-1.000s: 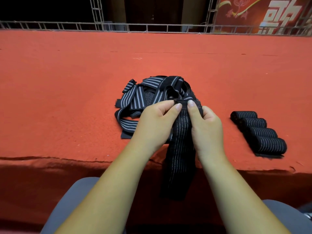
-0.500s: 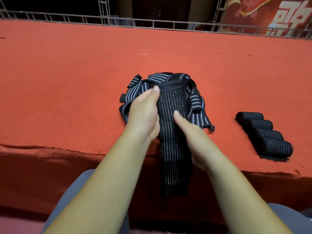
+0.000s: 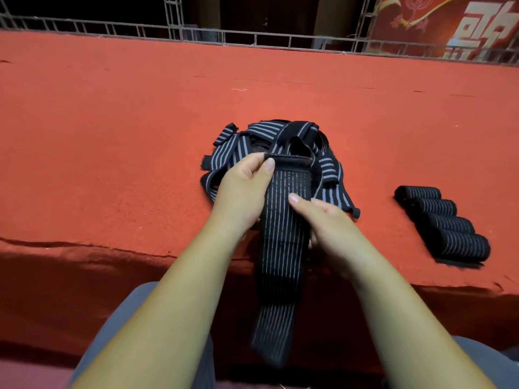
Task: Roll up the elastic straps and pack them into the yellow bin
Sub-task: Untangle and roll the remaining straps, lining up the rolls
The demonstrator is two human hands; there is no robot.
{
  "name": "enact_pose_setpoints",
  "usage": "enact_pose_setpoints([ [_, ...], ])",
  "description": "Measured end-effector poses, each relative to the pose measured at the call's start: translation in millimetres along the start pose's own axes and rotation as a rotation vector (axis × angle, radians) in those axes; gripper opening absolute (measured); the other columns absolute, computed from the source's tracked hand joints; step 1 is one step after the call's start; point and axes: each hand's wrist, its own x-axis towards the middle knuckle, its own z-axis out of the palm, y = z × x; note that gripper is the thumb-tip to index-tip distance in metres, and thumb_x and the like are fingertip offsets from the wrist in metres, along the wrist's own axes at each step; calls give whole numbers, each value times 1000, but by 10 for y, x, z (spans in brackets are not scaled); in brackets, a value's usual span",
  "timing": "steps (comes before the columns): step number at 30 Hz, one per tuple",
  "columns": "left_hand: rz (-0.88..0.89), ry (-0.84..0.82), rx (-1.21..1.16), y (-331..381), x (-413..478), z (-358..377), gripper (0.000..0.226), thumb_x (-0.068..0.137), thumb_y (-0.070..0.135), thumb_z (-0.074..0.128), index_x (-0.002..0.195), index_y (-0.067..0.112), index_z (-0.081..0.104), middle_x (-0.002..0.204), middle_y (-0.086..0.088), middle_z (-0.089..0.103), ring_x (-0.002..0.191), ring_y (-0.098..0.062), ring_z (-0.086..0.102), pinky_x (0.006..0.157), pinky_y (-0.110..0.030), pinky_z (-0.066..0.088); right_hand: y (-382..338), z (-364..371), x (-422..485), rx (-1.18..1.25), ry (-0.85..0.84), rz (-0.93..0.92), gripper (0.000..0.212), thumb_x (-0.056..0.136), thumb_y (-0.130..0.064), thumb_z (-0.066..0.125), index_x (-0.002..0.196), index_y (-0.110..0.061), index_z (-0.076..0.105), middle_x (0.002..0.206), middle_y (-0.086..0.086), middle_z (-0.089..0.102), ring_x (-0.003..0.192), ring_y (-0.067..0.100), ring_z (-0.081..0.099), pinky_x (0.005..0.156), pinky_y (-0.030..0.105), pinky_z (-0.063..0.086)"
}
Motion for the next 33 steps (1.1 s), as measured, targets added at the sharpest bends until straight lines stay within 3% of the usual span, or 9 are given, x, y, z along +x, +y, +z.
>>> enact_pose_setpoints([
  [2,-25,-46,-64,-11,-52,55,17,113,18,56,119,22,71,98,0,81,89,-18,75,83,-39,59,16,-51,60,62,90,-86,28,103,-39,71,115,-14,72,110,3,82,96,24,76,81,42,59],
  [4,-34,-85,-72,-35,-83,85,16,113,16,56,119,24,69,95,1,78,87,-18,70,82,-39,57,2,-105,81,95,176,-181,19,105,-22,69,123,-17,69,94,0,76,79,18,70,68,36,54],
  [7,-51,-141,-66,-32,-103,100,18,113,15,55,121,24,68,95,3,75,83,-13,66,77,-34,56,-37,-157,56,110,255,-271,32,105,-7,64,131,-26,69,77,-1,56,62,10,55,52,29,47],
  [10,-79,-187,-72,15,-128,117,19,112,14,55,123,22,68,90,6,73,73,-6,64,64,-22,52,-35,-172,35,70,294,-296,33,105,-5,63,125,-28,75,83,-1,61,63,8,58,51,27,51],
  [15,-89,-201,-73,30,-147,165,18,111,17,57,120,25,71,97,0,73,85,-12,65,77,-30,54,-54,-184,11,154,274,-256,33,105,-4,57,119,-26,77,93,2,64,62,12,56,49,25,47],
  [19,-69,-185,-91,16,-155,193,19,110,17,59,116,29,73,101,-4,73,89,-16,65,84,-38,54,-52,-219,8,167,212,-298,23,107,-13,61,120,-25,77,102,6,67,74,17,61,58,29,55],
  [22,-65,-202,-90,16,-147,185,18,110,19,61,117,30,74,102,-3,74,88,-12,67,81,-33,56,-76,-206,-8,218,236,-321,16,109,-18,63,114,-19,78,91,2,72,66,12,64,57,27,54],
  [28,-81,-187,-135,34,-154,198,20,109,17,60,114,29,75,101,-4,72,88,-15,67,80,-35,56,-75,-237,17,225,208,-345,19,107,-7,63,110,-16,80,105,13,76,85,20,71,76,35,59],
  [33,-127,-174,-188,41,-155,198,18,106,14,62,117,22,75,93,-4,70,80,-14,65,72,-31,53,-54,-227,29,233,222,-332,21,104,0,63,109,-11,80,106,11,80,94,22,74,84,35,62],
])
